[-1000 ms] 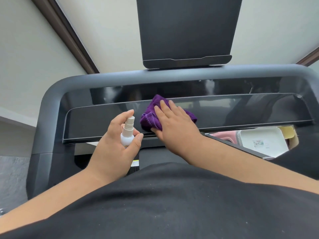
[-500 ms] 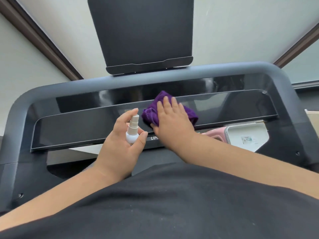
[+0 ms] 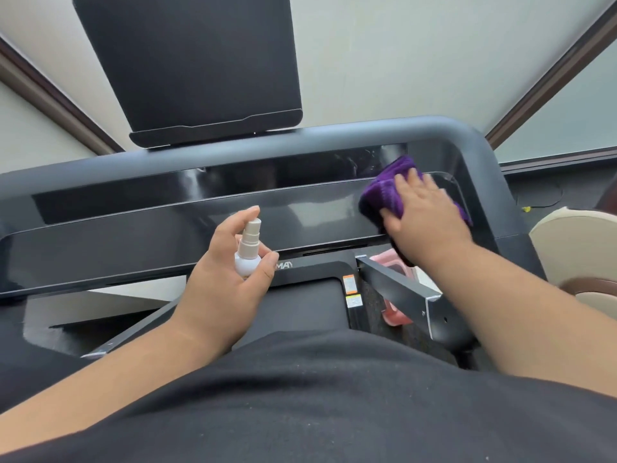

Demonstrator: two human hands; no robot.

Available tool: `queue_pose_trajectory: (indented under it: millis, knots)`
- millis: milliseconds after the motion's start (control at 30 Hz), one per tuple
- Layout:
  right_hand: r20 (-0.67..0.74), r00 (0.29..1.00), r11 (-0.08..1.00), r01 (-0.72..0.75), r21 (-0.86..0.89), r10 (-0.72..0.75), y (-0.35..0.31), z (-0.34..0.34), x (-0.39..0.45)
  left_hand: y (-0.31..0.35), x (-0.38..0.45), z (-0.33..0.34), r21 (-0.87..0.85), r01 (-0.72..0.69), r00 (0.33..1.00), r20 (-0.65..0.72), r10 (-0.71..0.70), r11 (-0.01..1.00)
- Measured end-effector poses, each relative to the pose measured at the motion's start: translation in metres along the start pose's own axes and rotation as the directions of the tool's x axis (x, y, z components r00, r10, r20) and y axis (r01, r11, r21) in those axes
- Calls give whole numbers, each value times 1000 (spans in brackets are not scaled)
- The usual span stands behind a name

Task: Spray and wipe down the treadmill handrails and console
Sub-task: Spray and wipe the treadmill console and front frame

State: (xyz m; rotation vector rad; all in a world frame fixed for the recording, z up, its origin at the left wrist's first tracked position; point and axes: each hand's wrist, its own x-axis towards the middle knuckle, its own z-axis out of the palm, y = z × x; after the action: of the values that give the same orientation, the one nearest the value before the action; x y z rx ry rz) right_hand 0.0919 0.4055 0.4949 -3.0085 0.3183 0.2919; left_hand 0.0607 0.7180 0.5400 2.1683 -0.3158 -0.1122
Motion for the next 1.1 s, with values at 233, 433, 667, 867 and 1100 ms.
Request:
queue_pose_trajectory:
  millis: [233,433,667,867,1100]
  knots:
    - [11,991,990,132,-54,-132,-54,6,-5,12,-3,14,23,29,998,-56,-28,999]
    - [39,939,940,342,-8,-341,-63,12,0,27,-2,33,28,3,1000,-17,-2,1000]
    - [-25,993,993,118,-16,-119,37,0,1,34,-1,41,49,-7,1000,-12,7,999]
    - [-49,990,990,128,-62,-131,-3,8,0,30,-6,37,59,3,1000,-27,-2,998]
    - [-7,919,919,394,-28,-394,-28,12,2,35,-5,35,57,-1,999,-49,3,998]
